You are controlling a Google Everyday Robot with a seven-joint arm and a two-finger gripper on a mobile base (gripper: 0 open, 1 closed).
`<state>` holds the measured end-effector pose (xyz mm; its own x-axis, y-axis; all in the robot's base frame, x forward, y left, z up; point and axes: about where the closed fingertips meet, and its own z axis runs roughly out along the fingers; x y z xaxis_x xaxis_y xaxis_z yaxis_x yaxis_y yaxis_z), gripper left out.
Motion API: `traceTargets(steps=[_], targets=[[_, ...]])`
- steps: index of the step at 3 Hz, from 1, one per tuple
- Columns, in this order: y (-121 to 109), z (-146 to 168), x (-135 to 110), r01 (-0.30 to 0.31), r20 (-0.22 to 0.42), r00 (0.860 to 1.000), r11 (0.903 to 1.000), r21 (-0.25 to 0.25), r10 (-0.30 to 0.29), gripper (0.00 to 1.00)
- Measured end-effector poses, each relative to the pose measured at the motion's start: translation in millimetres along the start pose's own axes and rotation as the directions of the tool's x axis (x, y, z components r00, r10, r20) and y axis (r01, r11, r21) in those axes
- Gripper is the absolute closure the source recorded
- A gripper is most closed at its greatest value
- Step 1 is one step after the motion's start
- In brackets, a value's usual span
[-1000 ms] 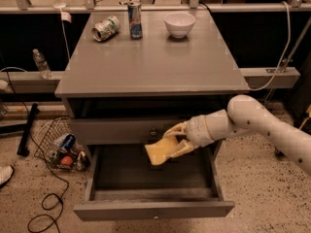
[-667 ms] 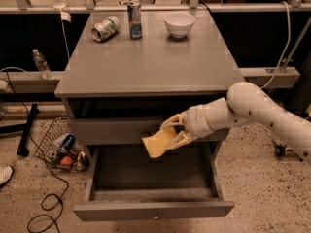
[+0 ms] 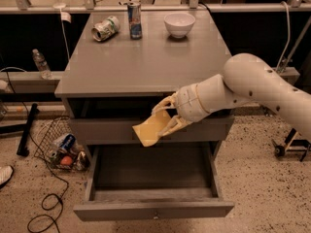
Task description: Pick sponge from middle drawer and place on counter
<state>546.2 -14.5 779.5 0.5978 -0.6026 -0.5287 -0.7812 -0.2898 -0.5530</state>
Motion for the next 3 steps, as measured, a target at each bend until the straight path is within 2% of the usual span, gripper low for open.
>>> traceTargets(steps=[1,2,3], targets=[[0.0,0.0,0.0,0.000,0.000,1.000,1.0000,0.000,0.000,1.00],[-16.6,-9.9,-2.4,0.034,0.009,0.999,0.9988,0.034,-0.035,1.00],[-49.8,-28.6,-4.5,0.077,-0.006,0.997,0.9941,0.076,-0.077,1.00]])
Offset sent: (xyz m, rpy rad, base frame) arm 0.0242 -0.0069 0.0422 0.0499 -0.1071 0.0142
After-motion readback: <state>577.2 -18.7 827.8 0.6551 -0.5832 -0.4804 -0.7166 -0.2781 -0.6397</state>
